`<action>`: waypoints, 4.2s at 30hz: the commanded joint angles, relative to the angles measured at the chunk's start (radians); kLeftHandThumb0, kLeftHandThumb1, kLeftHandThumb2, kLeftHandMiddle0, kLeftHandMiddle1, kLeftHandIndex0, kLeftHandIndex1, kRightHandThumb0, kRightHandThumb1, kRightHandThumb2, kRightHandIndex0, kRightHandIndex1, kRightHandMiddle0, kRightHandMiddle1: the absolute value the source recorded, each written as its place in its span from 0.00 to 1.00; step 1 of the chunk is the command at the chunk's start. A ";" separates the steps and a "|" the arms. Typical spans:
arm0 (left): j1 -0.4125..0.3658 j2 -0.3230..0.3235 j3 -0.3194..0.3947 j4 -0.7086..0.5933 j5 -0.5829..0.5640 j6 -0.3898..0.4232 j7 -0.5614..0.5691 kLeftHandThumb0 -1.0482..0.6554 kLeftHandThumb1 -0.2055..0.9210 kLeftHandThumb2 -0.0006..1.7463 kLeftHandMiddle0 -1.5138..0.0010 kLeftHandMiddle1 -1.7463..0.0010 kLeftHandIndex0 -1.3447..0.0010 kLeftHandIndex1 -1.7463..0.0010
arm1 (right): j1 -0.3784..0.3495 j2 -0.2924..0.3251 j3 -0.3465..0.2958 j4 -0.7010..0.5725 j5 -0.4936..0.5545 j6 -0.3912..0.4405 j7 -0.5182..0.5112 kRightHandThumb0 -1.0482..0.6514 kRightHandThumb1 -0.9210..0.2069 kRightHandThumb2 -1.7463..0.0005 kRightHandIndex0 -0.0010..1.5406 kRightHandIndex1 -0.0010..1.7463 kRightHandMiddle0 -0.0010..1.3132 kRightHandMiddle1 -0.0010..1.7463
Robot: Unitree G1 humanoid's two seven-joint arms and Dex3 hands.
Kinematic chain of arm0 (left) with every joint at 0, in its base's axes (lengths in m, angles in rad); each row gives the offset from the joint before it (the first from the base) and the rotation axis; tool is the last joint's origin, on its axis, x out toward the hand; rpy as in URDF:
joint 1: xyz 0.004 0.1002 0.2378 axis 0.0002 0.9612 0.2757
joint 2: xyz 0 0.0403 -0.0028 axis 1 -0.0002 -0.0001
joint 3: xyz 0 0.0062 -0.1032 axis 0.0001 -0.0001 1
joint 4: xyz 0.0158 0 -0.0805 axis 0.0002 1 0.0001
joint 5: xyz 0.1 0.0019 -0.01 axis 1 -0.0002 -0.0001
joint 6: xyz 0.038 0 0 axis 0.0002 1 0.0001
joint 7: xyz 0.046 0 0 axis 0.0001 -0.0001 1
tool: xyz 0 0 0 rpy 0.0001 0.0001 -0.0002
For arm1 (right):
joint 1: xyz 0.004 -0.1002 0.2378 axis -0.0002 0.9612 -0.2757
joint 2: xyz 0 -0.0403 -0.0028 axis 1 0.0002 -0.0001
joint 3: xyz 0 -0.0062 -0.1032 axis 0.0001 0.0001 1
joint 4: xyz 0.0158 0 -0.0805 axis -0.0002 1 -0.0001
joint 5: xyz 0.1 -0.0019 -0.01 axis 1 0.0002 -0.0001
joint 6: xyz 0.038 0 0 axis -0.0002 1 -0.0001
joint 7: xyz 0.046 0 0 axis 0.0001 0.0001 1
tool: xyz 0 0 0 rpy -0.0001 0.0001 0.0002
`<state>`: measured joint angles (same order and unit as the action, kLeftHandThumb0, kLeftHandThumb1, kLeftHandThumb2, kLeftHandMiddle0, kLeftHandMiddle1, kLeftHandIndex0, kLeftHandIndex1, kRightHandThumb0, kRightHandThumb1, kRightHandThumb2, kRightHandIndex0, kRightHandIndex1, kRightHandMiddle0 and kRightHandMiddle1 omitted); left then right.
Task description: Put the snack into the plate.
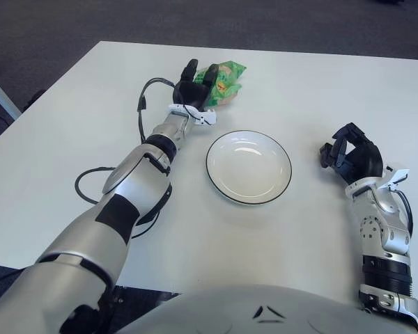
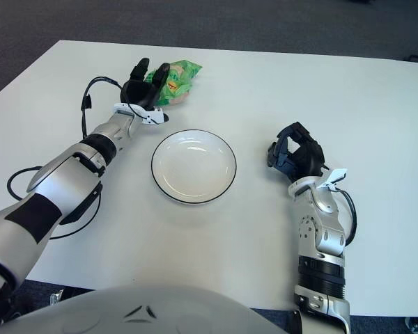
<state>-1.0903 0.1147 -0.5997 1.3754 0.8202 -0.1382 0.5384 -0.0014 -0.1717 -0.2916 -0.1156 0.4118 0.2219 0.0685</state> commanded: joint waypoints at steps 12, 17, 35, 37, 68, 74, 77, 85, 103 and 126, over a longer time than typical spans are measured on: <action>0.011 0.017 -0.024 0.009 0.027 0.014 0.063 0.62 0.61 0.60 0.67 0.06 0.84 0.03 | 0.101 0.066 0.022 0.015 0.007 0.052 -0.015 0.34 0.51 0.26 0.76 1.00 0.45 1.00; 0.017 0.022 -0.026 0.010 0.025 0.012 0.079 0.61 0.56 0.67 0.63 0.03 0.79 0.01 | 0.105 0.070 0.024 0.005 0.006 0.059 -0.020 0.34 0.50 0.27 0.76 1.00 0.45 1.00; 0.045 0.041 -0.011 0.009 0.012 -0.028 0.174 0.61 0.38 0.76 0.47 0.19 0.63 0.00 | 0.099 0.068 0.030 0.008 0.002 0.067 -0.016 0.34 0.50 0.27 0.76 1.00 0.45 1.00; 0.047 0.046 -0.011 0.009 0.013 -0.038 0.182 0.61 0.36 0.78 0.47 0.15 0.63 0.00 | 0.096 0.068 0.031 0.012 0.000 0.064 -0.016 0.34 0.50 0.27 0.76 1.00 0.45 1.00; 0.138 0.329 0.062 -0.094 -0.056 -0.498 0.320 0.61 0.31 0.87 0.49 0.03 0.62 0.00 | 0.067 0.047 0.038 0.035 -0.012 0.069 -0.018 0.33 0.51 0.26 0.76 1.00 0.45 1.00; 0.152 0.337 0.117 -0.109 -0.112 -0.563 0.295 0.61 0.30 0.87 0.49 0.02 0.62 0.00 | 0.056 0.043 0.033 0.048 -0.010 0.072 -0.016 0.34 0.50 0.27 0.75 1.00 0.44 1.00; 0.165 0.339 0.140 -0.133 -0.131 -0.596 0.307 0.61 0.30 0.87 0.50 0.02 0.62 0.00 | 0.053 0.042 0.031 0.054 -0.012 0.072 -0.016 0.34 0.49 0.28 0.75 1.00 0.44 1.00; 0.195 0.363 0.205 -0.186 -0.181 -0.683 0.299 0.61 0.29 0.89 0.49 0.01 0.61 0.00 | 0.044 0.043 0.025 0.070 -0.015 0.064 -0.018 0.34 0.49 0.28 0.75 1.00 0.44 1.00; 0.293 0.350 0.368 -0.412 -0.220 -0.751 0.372 0.61 0.19 0.95 0.44 0.02 0.54 0.00 | 0.036 0.044 0.025 0.086 -0.019 0.051 -0.013 0.34 0.49 0.28 0.74 1.00 0.44 1.00; 0.404 0.271 0.539 -0.616 -0.377 -0.812 0.283 0.61 0.08 1.00 0.35 0.09 0.48 0.00 | 0.042 0.046 0.028 0.078 -0.023 0.036 -0.009 0.34 0.49 0.28 0.74 1.00 0.44 1.00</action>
<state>-0.6895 0.3982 -0.0848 0.7859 0.4586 -0.9380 0.8382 -0.0131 -0.1654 -0.2751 -0.0940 0.3945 0.2230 0.0636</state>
